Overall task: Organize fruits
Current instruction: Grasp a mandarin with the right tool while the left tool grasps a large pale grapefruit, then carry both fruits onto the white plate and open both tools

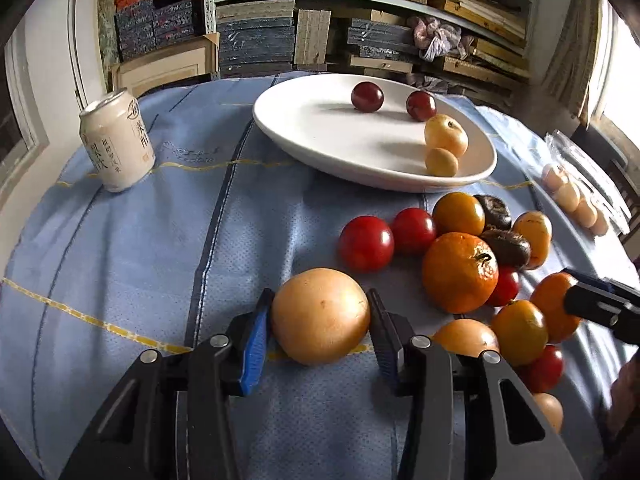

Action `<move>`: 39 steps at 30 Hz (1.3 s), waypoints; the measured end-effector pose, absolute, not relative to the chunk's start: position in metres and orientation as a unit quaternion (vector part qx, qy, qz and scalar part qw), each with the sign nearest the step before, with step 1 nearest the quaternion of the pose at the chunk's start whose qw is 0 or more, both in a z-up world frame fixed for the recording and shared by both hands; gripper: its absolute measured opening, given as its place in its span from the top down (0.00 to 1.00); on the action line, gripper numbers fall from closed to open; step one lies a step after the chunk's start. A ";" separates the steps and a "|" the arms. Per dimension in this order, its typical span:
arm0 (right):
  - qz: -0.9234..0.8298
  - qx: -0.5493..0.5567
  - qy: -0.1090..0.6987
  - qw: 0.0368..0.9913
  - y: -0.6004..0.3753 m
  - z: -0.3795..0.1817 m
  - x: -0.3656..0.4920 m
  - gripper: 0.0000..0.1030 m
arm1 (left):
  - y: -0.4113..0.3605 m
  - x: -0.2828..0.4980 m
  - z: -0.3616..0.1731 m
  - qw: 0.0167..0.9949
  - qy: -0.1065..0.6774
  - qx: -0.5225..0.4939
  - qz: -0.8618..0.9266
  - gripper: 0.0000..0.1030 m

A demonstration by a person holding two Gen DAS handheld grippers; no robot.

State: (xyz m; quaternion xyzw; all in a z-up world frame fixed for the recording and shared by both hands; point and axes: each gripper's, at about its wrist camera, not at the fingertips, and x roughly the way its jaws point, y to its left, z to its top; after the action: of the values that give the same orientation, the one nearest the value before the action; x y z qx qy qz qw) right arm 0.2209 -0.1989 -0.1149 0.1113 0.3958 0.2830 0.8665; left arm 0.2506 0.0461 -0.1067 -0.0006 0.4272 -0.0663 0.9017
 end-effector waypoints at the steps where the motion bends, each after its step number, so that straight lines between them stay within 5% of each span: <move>1: 0.285 0.105 0.398 0.866 -0.196 -0.115 0.220 0.52 | 0.047 0.250 -0.107 0.902 0.427 -0.003 -0.069 0.55; 16: 0.283 0.064 0.397 0.871 -0.183 -0.121 0.215 0.56 | 0.050 0.239 -0.101 0.909 0.406 -0.026 -0.090 0.55; 24: 0.287 0.084 0.347 0.889 -0.195 -0.080 0.217 0.56 | 0.040 0.233 -0.070 0.928 0.358 -0.006 -0.104 0.56; 31: 0.272 0.058 0.322 0.905 -0.167 -0.033 0.283 0.56 | 0.032 0.300 -0.027 0.936 0.340 -0.005 -0.094 0.56; 39: 0.272 -0.023 0.357 0.893 -0.096 -0.061 0.352 0.56 | 0.058 0.382 -0.055 0.920 0.385 -0.053 -0.061 0.55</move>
State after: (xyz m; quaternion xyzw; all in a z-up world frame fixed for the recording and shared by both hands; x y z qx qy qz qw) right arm 0.3521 -0.0957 -0.0611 -0.0234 0.3573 0.2716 0.8933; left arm 0.3816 0.0576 -0.0547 -0.0533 0.3845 -0.0608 0.9196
